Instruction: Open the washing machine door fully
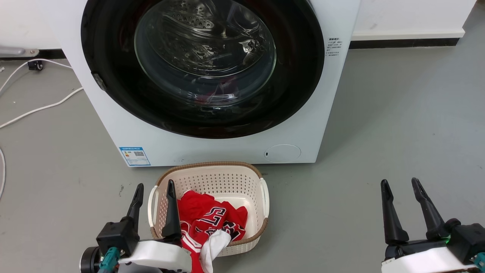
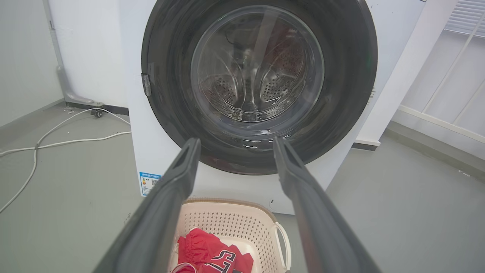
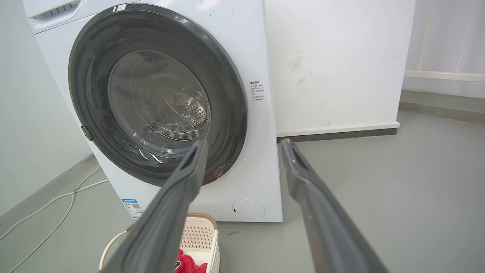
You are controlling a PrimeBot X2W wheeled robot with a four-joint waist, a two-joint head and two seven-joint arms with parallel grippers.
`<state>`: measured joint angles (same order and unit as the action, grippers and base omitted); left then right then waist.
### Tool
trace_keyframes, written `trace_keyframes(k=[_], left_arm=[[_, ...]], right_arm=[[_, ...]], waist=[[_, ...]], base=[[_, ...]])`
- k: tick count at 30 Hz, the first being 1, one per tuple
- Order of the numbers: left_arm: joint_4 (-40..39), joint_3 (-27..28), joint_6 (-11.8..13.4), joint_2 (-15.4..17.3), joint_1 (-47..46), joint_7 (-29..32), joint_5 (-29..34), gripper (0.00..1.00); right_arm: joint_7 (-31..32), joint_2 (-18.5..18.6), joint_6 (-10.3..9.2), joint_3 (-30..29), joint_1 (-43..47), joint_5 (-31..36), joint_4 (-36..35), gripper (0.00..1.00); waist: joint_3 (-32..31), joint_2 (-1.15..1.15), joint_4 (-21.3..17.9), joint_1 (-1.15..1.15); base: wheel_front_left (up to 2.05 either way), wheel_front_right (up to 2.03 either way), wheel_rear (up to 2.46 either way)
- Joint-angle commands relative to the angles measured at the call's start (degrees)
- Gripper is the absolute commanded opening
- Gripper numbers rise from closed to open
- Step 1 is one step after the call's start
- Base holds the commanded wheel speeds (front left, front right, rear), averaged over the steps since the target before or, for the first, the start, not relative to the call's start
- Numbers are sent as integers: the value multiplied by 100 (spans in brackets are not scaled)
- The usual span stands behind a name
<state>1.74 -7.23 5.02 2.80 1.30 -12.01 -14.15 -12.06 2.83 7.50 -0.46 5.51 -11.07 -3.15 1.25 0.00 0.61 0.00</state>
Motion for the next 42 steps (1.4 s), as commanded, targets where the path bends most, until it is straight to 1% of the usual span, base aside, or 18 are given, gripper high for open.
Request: trace_keyframes(k=[1, 11, 27, 42], left_arm=[[-33, -28, 11, 13, 22, -49, 129, 100], [36, -92, 85, 13, 82, -176, 573, 100], [40, -145, 155, 13, 165, -330, 1031, 100], [136, -103, 157, 12, 186, -322, 956, 100]], right_arm=[[-50, 11, -2, -3, 33, 137, -57, 100], [-174, 9, -2, 44, 114, 617, -86, 100], [-322, 8, -2, 98, 213, 1044, -99, 100], [-315, 8, -2, 51, 218, 561, 165, 100]], waist=[[0, 0, 3, 0], [-7, 0, 11, 0], [-6, 0, 24, 0], [-9, 0, 18, 0]], base=[[0, 0, 0], [0, 0, 0], [0, 0, 0], [0, 0, 0]])
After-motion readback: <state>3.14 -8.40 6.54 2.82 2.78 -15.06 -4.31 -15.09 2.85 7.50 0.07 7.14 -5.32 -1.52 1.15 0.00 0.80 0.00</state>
